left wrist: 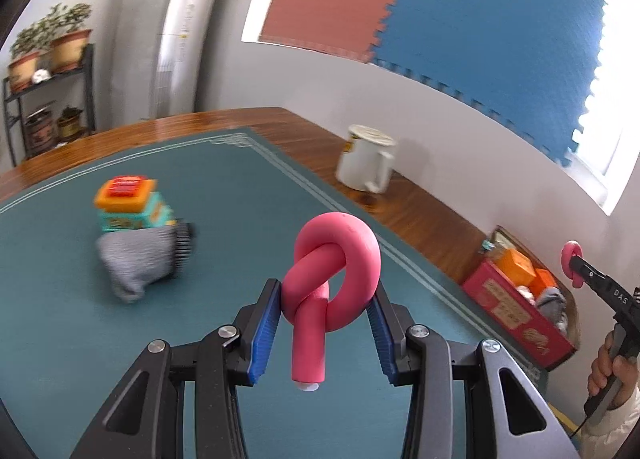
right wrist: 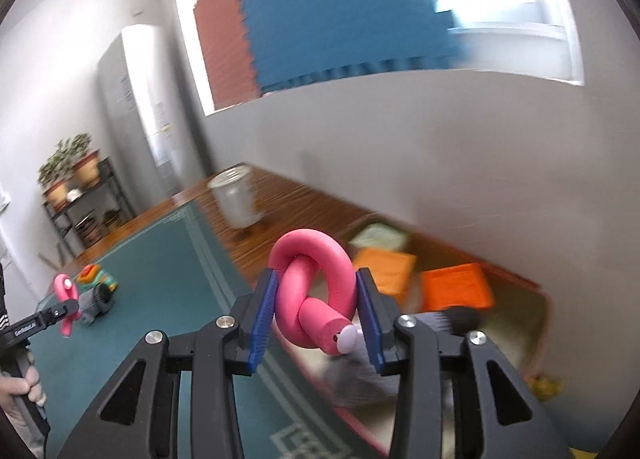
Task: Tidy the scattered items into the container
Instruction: 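Carry both pink knots to the red tin box and open both grippers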
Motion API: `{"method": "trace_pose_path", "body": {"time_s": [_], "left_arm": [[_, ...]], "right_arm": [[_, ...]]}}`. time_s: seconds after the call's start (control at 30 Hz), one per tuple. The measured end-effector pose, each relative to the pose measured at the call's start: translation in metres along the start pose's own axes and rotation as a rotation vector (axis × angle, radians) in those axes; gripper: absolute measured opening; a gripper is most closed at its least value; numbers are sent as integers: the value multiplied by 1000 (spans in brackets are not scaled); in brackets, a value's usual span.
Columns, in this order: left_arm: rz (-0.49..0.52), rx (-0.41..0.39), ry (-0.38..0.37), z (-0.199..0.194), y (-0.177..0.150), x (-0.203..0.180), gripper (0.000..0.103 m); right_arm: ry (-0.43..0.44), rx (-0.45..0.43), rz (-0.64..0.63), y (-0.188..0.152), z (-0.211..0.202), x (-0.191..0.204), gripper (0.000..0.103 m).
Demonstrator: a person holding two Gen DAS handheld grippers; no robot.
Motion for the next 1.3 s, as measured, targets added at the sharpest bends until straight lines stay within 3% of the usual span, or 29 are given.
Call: {"method": "trace_pose_path", "body": {"time_s": [0.37, 0.73, 0.83, 0.97, 1.3], "left_arm": [[145, 40, -172, 47, 16, -130, 45], [256, 135, -320, 121, 15, -247, 45], [255, 196, -319, 146, 11, -263, 47], [206, 198, -301, 150, 10, -252, 61], [175, 175, -232, 139, 13, -223, 61]], "right_arm": [[-42, -18, 79, -5, -25, -63, 43], [-32, -1, 133, -12, -17, -90, 43], [-30, 3, 134, -13, -16, -93, 43], [-29, -5, 122, -12, -14, -91, 43], [16, -5, 91, -7, -3, -72, 43]]}}
Point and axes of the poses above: each gripper's, at about its wrist camera, not at the fingertips, and z roughly the way its jaws point, x to its left, y to its top, the point moved 1 cm from there along z, roughly the way its jaws point, and after that the axes turned 5 degrees about -x, right-handed, at the moved point
